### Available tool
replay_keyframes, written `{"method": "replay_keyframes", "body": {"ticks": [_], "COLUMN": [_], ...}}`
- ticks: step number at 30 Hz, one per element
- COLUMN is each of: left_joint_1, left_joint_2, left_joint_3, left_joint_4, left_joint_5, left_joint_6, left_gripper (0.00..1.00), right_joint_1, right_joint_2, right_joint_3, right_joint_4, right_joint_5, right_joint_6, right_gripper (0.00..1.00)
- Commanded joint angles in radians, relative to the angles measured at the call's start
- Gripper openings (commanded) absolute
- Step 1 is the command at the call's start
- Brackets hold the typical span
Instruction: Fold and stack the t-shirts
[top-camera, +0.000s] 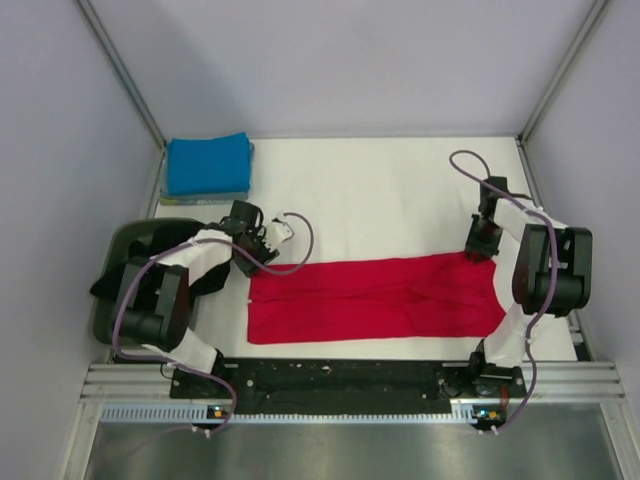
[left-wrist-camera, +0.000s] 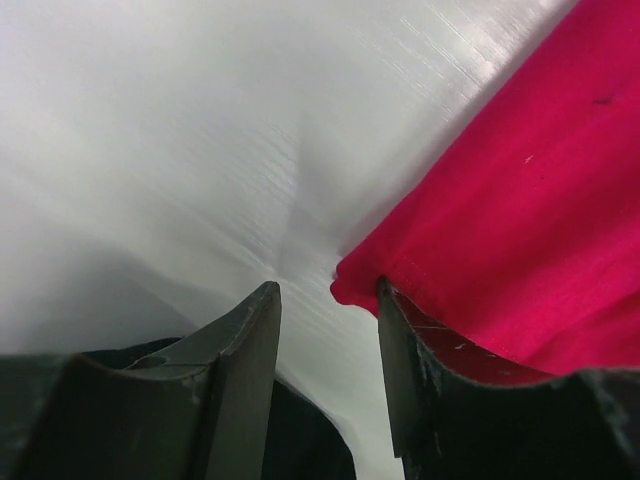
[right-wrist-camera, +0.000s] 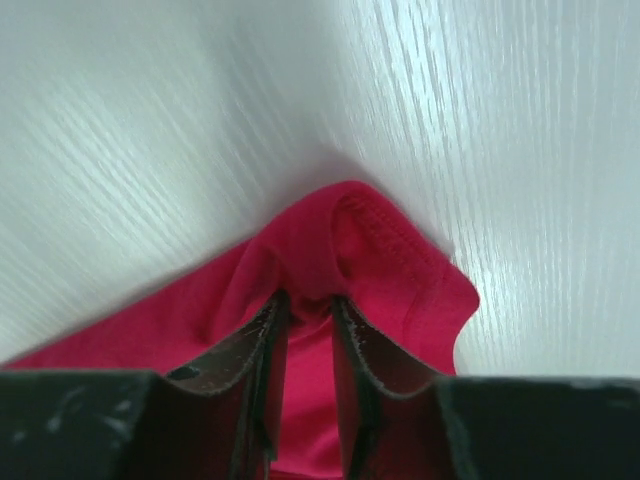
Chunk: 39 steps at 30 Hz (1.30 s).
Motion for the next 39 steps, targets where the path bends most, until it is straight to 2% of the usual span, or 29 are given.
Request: {"method": "replay_keyframes", "body": {"ticks": [1, 4, 11, 14, 16, 20, 25, 27, 28, 31, 32, 39], "left_joint_1": [0.0, 0.0, 0.0, -0.001, 0.0, 0.0, -0.001, -0.001, -0.001, 0.0, -0.001, -0.001], "left_joint_2": [-0.048, -0.073, -0.172, -0.208, -0.225, -0.241, -0.22, -0.214, -0.212, -0.211, -0.212, -0.217], "left_joint_3": [-0.089, -0.127, -0.168, -0.17, -0.165, -0.135, -0.066, -0.046, -0.041, -0.04, -0.041, -0.058], "left_joint_4": [-0.02, -0.046, -0.218, -0.299, -0.33, -0.349, -0.349, -0.343, -0.338, -0.332, -0.332, -0.326], "left_joint_5": [-0.016, -0.012, 0.102, 0.145, 0.136, 0.097, 0.084, 0.084, 0.083, 0.078, 0.077, 0.075], "left_joint_6": [0.036, 0.041, 0.079, 0.097, 0.09, 0.056, 0.008, -0.001, -0.007, -0.01, -0.012, -0.015], "left_gripper": [0.48, 0.48, 0.48, 0.48, 0.48, 0.5, 0.53, 0.54, 0.54, 0.54, 0.54, 0.54], "right_joint_1": [-0.01, -0.008, 0.079, 0.121, 0.13, 0.141, 0.193, 0.213, 0.214, 0.214, 0.214, 0.245], "right_joint_2": [0.143, 0.218, 0.446, 0.529, 0.532, 0.409, 0.235, 0.209, 0.212, 0.265, 0.287, 0.384], "right_joint_3": [0.098, 0.187, 0.521, 0.726, 0.799, 0.755, 0.589, 0.545, 0.526, 0.523, 0.532, 0.629], "right_joint_4": [0.056, 0.061, 0.034, -0.052, -0.094, -0.112, -0.109, -0.111, -0.111, -0.126, -0.134, -0.14], "right_joint_5": [-0.106, -0.186, -0.298, -0.297, -0.253, -0.128, 0.039, 0.033, 0.025, 0.005, -0.013, -0.041], "right_joint_6": [-0.034, -0.032, -0.058, -0.057, -0.06, -0.086, -0.155, -0.172, -0.176, -0.193, -0.198, -0.245], "right_gripper": [0.18, 0.13, 0.14, 0.23, 0.3, 0.37, 0.38, 0.35, 0.3, 0.06, 0.01, 0.0]}}
